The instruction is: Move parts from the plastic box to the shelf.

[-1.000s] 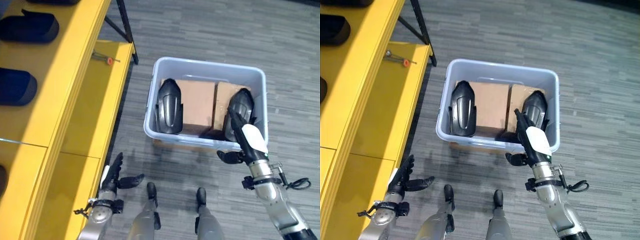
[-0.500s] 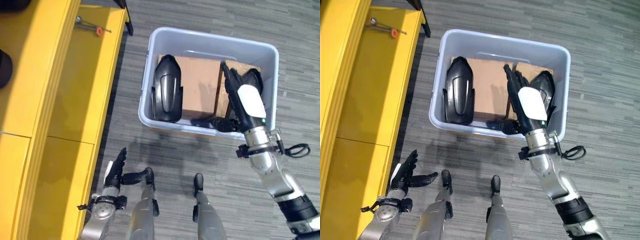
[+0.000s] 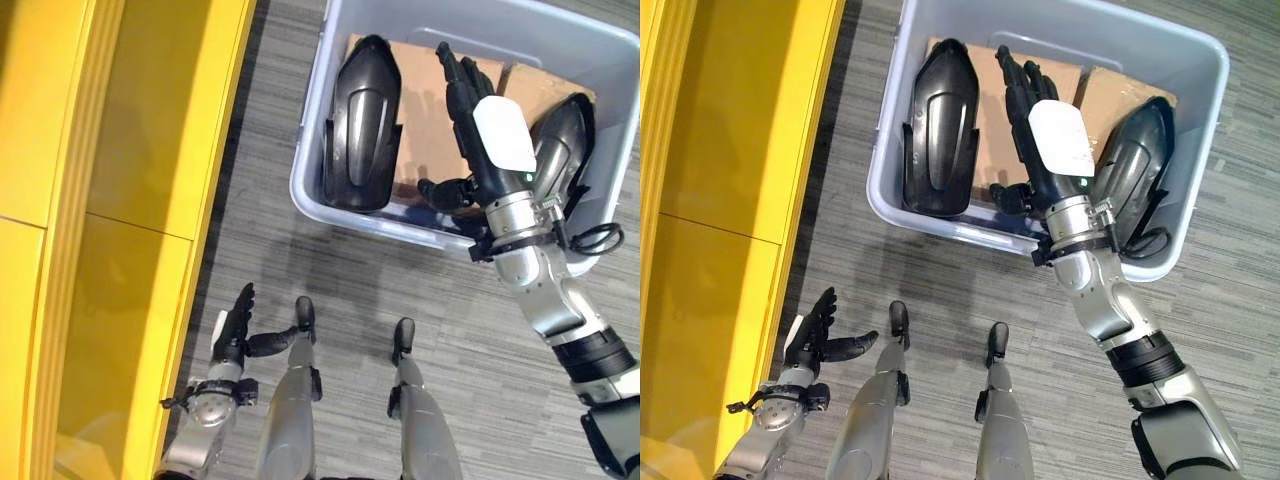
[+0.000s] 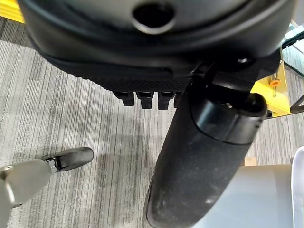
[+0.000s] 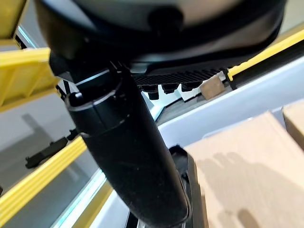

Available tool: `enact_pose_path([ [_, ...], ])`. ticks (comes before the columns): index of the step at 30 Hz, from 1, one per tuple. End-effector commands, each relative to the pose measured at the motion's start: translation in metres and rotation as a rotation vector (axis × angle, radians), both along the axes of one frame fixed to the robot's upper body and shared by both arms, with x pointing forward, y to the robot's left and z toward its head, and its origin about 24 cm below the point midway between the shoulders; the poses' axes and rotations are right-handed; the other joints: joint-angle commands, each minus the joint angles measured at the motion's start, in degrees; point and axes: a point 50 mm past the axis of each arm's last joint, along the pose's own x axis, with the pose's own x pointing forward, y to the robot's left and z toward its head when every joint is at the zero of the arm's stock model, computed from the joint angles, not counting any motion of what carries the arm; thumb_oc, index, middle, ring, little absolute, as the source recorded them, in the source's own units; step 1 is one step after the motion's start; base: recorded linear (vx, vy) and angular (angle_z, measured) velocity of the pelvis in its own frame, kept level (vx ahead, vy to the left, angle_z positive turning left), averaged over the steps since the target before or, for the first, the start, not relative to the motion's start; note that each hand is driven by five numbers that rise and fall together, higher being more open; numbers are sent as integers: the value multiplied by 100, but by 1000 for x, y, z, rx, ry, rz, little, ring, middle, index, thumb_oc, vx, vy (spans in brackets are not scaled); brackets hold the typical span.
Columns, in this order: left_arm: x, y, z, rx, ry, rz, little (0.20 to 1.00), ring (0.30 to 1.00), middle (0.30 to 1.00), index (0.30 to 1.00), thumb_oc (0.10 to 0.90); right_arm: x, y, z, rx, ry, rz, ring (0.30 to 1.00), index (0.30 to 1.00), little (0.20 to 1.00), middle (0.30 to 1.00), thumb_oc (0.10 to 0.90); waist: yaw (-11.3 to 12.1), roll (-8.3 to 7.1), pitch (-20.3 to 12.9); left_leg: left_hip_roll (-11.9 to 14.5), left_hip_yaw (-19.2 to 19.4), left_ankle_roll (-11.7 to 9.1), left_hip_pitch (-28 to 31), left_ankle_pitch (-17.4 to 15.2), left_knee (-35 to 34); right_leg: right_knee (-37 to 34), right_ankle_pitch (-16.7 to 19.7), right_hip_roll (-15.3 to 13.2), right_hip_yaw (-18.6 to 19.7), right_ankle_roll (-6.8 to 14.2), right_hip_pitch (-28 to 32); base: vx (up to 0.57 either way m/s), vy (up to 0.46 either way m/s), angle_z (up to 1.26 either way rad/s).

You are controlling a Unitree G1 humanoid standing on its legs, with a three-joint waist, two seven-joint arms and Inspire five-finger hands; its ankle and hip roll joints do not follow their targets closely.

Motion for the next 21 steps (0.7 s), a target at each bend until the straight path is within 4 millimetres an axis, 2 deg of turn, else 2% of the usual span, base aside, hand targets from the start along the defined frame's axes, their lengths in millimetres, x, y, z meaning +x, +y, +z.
enact_pose_path([
  [1,-2,5,20,11,-122,9,1000,1000,1000,1000,900,-8,5,58,-17,-258,23,1000,1000,1000,1000,900,90,-95,-238,352,-195,-255,259,-75,6,625,-71,-137,-192,3,-192,29,-8,9],
  [12,5,3,27,-2,-160,17,1000,1000,1000,1000,900,3,11,73,-13,-280,4,1000,1000,1000,1000,900,215,-106,-15,260,-376,-199,-12,-115,93,689,-85,-171,-265,2,-326,15,-2,6],
  [21,8,1,32,7,-179,15,1000,1000,1000,1000,900,7,16,76,-51,-274,-6,1000,1000,1000,1000,900,327,-155,60,184,-557,-192,-280,-132,151,624,-82,-206,-417,27,-372,16,-3,8],
])
